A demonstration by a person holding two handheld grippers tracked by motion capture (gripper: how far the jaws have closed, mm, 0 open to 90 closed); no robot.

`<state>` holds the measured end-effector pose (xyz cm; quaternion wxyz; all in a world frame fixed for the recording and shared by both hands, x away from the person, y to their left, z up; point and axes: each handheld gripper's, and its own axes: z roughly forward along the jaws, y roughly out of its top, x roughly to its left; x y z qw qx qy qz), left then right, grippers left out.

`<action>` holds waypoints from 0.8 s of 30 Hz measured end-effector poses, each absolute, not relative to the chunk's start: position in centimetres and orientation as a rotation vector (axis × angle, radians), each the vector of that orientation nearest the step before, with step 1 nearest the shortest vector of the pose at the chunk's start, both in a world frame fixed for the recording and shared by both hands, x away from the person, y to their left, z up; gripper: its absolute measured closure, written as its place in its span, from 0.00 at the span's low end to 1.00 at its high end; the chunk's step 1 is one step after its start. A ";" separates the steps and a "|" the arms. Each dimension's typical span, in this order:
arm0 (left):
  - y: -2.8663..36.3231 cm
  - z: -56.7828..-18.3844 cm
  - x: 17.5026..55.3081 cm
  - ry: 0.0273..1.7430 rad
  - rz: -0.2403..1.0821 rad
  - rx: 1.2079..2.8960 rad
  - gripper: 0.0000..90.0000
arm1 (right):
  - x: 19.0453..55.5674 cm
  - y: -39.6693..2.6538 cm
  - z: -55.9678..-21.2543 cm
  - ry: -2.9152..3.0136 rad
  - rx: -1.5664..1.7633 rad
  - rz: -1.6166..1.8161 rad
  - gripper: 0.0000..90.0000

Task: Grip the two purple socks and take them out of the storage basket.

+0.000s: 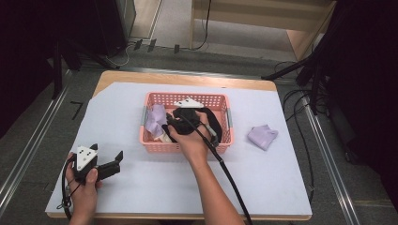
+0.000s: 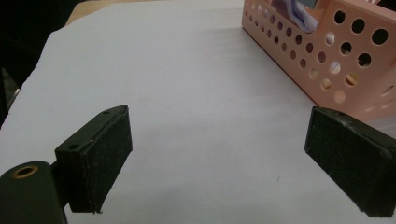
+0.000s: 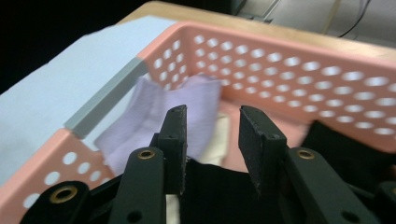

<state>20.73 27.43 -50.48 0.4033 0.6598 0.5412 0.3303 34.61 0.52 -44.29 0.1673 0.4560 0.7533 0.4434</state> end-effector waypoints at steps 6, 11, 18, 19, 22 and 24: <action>27.4 -50.5 20.7 1.369 0.835 1.667 0.09 | 35.1 2.9 -45.1 2.203 1.305 1.205 0.67; 27.4 -50.5 20.7 1.371 0.832 1.669 0.09 | 35.8 4.1 -45.2 2.249 1.374 1.190 0.66; 27.4 -50.5 20.7 1.365 0.839 1.670 0.09 | 36.4 6.2 -45.8 2.370 1.474 1.096 0.61; 27.4 -50.5 20.7 1.364 0.838 1.670 0.09 | 36.6 6.3 -45.9 2.390 1.507 1.080 0.62; 27.4 -50.5 20.7 1.361 0.839 1.674 0.09 | 37.1 7.0 -46.1 2.432 1.566 0.944 0.68; 27.4 -50.5 20.7 1.360 0.840 1.675 0.09 | 37.3 7.3 -46.4 2.469 1.585 0.859 0.70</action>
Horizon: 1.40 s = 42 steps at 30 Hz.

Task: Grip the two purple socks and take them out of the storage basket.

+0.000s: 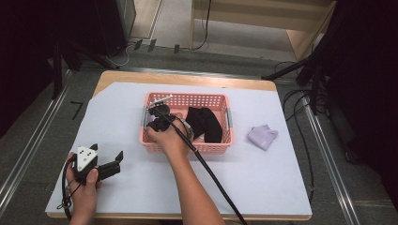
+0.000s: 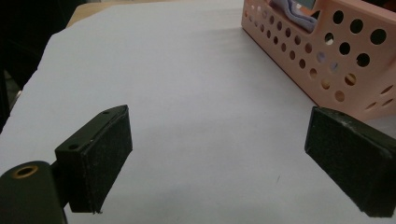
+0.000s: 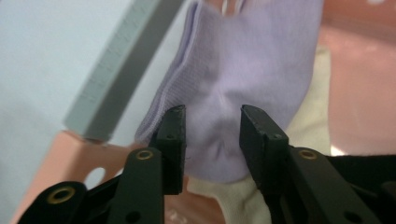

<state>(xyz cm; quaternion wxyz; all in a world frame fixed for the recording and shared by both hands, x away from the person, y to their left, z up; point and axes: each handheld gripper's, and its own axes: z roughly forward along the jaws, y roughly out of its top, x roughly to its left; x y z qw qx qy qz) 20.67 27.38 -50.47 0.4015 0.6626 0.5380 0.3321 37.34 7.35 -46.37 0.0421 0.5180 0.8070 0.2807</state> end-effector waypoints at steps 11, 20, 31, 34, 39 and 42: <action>27.4 -50.5 20.7 1.360 0.839 1.674 0.09 | 38.2 8.1 -47.2 2.573 1.646 0.589 0.99; 27.4 -50.5 20.7 1.363 0.834 1.674 0.09 | 38.4 6.8 -46.5 2.433 1.684 0.636 0.90; 27.4 -50.5 20.7 1.360 0.836 1.673 0.09 | 40.0 8.3 -47.1 2.564 1.719 0.514 0.72; 27.4 -50.5 20.7 1.362 0.833 1.675 0.09 | 40.2 8.4 -47.1 2.575 1.707 0.465 0.83; 27.4 -50.5 20.7 1.367 0.831 1.675 0.09 | 39.4 8.3 -46.6 2.522 1.654 0.545 0.96; 27.4 -50.5 20.7 1.366 0.830 1.675 0.09 | 38.7 7.5 -46.0 2.450 1.634 0.705 0.97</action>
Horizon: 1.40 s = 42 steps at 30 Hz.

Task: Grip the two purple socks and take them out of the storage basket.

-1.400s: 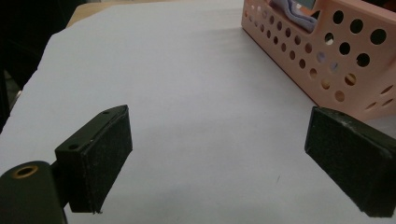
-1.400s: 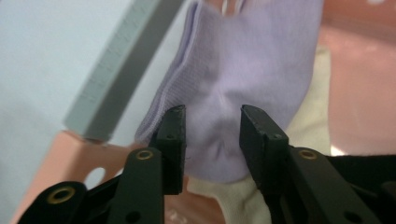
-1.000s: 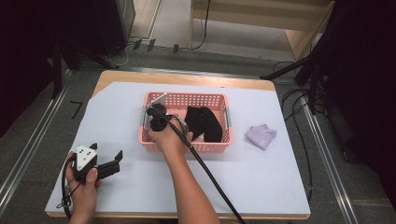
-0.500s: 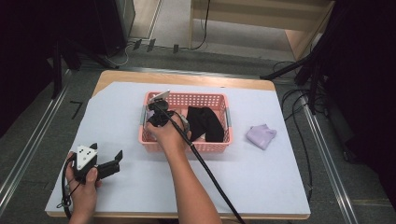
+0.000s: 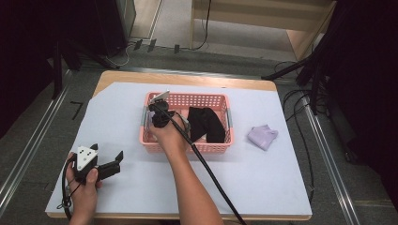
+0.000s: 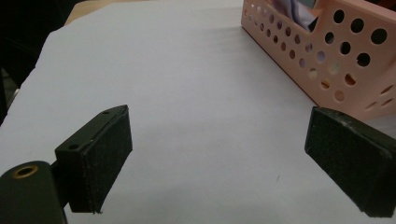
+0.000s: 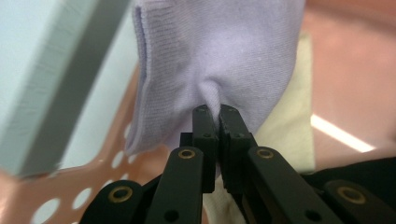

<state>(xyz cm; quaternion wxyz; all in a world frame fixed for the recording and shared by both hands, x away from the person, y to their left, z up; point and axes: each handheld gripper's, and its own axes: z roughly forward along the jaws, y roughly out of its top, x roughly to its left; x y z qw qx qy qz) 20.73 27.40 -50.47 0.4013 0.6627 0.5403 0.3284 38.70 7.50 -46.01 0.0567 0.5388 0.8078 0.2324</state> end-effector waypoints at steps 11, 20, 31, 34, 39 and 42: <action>27.4 -50.5 20.8 1.373 0.827 1.668 0.09 | 37.1 4.7 -43.9 2.218 1.478 1.083 0.97; 27.4 -50.5 20.8 1.374 0.827 1.670 0.09 | 35.6 2.7 -42.4 2.061 1.213 1.275 0.97; 27.4 -50.5 20.8 1.375 0.823 1.674 0.09 | 34.7 0.0 -41.2 1.929 1.125 1.355 0.97; 27.4 -50.5 20.8 1.374 0.825 1.671 0.09 | 34.6 -1.0 -41.0 1.894 1.121 1.356 0.97; 27.4 -50.5 20.8 1.374 0.829 1.667 0.09 | 34.4 -3.2 -40.6 1.829 1.129 1.378 0.97; 27.4 -50.5 20.8 1.374 0.829 1.668 0.09 | 34.2 -4.6 -40.4 1.785 1.135 1.391 0.97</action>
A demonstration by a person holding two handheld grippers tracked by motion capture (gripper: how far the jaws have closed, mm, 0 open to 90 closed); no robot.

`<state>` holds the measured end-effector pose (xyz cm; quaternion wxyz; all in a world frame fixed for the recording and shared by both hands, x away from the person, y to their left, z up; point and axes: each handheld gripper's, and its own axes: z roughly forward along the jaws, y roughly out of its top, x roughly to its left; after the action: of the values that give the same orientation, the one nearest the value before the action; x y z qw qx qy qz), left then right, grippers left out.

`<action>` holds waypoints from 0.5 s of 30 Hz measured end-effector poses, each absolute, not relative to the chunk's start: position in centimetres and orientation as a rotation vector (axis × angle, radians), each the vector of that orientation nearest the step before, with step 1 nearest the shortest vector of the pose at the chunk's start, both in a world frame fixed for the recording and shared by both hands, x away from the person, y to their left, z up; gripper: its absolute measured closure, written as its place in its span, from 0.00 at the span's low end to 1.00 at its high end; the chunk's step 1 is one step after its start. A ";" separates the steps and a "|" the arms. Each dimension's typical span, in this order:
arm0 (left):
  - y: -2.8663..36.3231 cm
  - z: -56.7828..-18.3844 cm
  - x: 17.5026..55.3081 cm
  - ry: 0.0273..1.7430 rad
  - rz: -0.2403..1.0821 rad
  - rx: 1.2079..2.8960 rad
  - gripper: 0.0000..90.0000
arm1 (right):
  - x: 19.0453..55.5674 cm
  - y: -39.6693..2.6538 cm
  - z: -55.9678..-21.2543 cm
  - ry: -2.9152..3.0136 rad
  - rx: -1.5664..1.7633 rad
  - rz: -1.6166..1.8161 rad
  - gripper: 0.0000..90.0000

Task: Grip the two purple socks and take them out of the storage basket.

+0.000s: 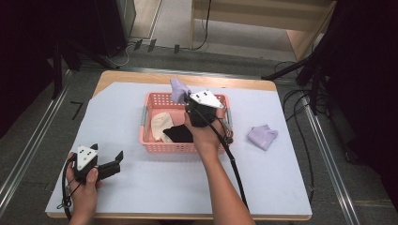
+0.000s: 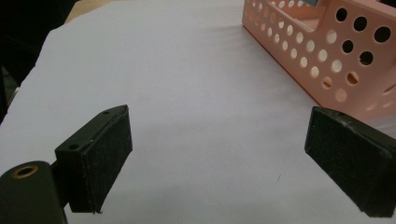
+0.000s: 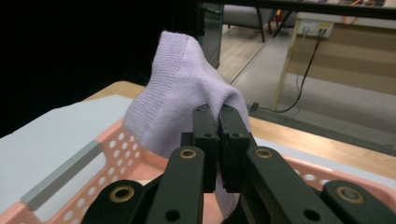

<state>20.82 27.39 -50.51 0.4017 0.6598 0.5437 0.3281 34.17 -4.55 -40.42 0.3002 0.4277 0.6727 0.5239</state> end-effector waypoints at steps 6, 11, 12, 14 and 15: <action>27.4 -50.5 20.8 1.372 0.833 1.671 0.09 | 33.8 -7.4 -39.9 1.710 1.120 1.402 0.97; 27.4 -50.5 20.8 1.374 0.830 1.668 0.09 | 33.6 -10.0 -39.5 1.653 1.147 1.404 0.97; 27.4 -50.5 20.8 1.374 0.831 1.666 0.09 | 33.6 -10.7 -39.5 1.640 1.149 1.400 0.97; 27.4 -50.5 20.8 1.374 0.831 1.667 0.09 | 33.5 -11.6 -39.5 1.625 1.162 1.392 0.97; 27.4 -50.5 20.8 1.375 0.831 1.666 0.09 | 33.4 -12.2 -39.5 1.618 1.167 1.389 0.97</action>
<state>20.82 27.37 -50.52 0.4020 0.6592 0.5439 0.3286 33.45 -12.15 -39.47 0.3478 0.4502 0.6242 0.5355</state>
